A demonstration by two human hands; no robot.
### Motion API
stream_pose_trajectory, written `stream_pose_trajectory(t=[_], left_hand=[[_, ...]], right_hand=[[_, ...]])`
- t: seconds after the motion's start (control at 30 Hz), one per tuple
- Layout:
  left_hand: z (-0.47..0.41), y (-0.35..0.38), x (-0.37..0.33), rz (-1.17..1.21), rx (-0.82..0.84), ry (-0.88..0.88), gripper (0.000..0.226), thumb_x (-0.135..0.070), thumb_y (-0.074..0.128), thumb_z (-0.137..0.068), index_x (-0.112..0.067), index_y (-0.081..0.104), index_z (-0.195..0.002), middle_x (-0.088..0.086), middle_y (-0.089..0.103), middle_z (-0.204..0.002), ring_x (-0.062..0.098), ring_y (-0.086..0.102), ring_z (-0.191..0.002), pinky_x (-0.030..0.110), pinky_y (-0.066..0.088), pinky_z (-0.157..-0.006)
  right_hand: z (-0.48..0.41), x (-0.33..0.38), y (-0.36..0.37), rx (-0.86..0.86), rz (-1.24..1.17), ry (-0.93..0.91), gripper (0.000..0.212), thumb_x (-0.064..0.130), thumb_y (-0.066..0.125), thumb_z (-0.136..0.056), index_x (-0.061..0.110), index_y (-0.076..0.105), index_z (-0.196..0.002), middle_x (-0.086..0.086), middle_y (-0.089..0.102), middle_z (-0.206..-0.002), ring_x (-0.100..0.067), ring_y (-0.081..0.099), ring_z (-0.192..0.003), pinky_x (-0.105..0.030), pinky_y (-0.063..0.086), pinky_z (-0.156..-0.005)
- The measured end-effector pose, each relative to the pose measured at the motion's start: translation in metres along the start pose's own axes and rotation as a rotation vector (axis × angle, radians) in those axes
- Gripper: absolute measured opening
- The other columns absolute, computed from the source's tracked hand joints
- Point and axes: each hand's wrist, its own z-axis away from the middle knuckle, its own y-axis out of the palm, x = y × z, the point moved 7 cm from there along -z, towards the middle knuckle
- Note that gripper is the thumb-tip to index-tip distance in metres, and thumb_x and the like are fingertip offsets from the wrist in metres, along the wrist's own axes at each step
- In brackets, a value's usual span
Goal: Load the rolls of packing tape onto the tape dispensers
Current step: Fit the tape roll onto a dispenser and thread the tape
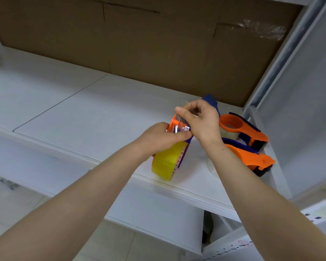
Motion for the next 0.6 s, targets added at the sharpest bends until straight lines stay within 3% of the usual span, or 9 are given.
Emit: stream_pose_trajectory(t=[0.1, 0.27, 0.47, 0.6], left_hand=[[-0.003, -0.001, 0.0, 0.002, -0.019, 0.03, 0.03, -0.048, 0.06, -0.085, -0.026, 0.053, -0.104, -0.002, 0.058, -0.097, 0.016, 0.057, -0.084, 0.021, 0.045, -0.062], [-0.006, 0.002, 0.006, 0.056, -0.084, 0.073, 0.029, -0.051, 0.064, -0.08, -0.03, 0.055, -0.099, -0.003, 0.062, -0.101, 0.017, 0.059, -0.089, 0.029, 0.05, -0.08], [-0.008, 0.003, 0.011, 0.121, -0.081, 0.096, 0.024, -0.049, 0.063, -0.082, -0.031, 0.06, -0.098, 0.001, 0.069, -0.103, 0.019, 0.066, -0.09, 0.036, 0.054, -0.087], [-0.009, 0.003, 0.01, 0.137, -0.081, 0.103, 0.032, -0.046, 0.06, -0.086, -0.023, 0.062, -0.108, 0.004, 0.069, -0.106, 0.021, 0.066, -0.093, 0.038, 0.054, -0.088]], right_hand=[[-0.004, 0.004, -0.001, 0.015, 0.004, 0.035, 0.022, 0.029, 0.073, -0.079, 0.011, 0.062, -0.081, 0.003, 0.063, -0.074, -0.015, 0.062, -0.075, -0.027, 0.051, -0.071], [-0.007, 0.006, -0.004, 0.073, 0.065, 0.061, 0.023, 0.032, 0.072, -0.079, 0.011, 0.063, -0.083, -0.001, 0.067, -0.08, -0.019, 0.065, -0.081, -0.034, 0.054, -0.075], [-0.002, 0.014, -0.006, 0.068, 0.211, -0.039, 0.021, 0.036, 0.067, -0.083, 0.019, 0.055, -0.082, 0.013, 0.056, -0.072, -0.008, 0.056, -0.074, -0.021, 0.046, -0.066], [0.003, 0.02, -0.005, 0.054, 0.319, -0.132, 0.023, 0.039, 0.062, -0.086, 0.018, 0.054, -0.087, 0.003, 0.062, -0.085, -0.011, 0.057, -0.077, -0.025, 0.048, -0.066]])
